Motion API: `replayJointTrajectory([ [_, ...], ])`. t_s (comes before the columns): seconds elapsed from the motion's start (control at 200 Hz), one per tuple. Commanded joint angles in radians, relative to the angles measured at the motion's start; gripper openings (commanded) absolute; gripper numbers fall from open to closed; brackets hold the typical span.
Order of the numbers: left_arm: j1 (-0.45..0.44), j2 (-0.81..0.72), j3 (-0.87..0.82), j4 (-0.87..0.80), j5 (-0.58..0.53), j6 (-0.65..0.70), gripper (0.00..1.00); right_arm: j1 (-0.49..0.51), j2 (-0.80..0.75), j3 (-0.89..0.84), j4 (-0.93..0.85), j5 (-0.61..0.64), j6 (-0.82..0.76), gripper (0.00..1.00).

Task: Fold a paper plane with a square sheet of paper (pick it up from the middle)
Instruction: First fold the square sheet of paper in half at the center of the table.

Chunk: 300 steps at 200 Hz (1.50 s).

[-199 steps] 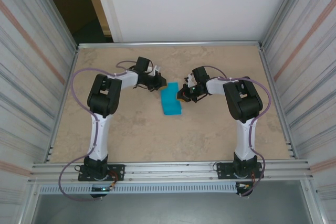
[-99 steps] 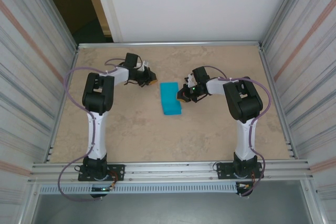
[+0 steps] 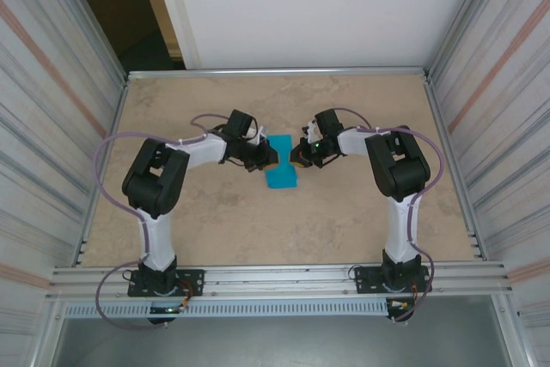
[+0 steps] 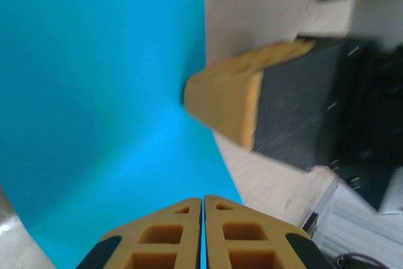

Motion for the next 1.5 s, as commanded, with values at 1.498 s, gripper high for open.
replayJointTrajectory([
  [1.498, 0.130, -0.019, -0.114, -0.051, -0.003, 0.087, 0.09, -0.040, 0.142, -0.112, -0.205, 0.277, -0.018, 0.01],
])
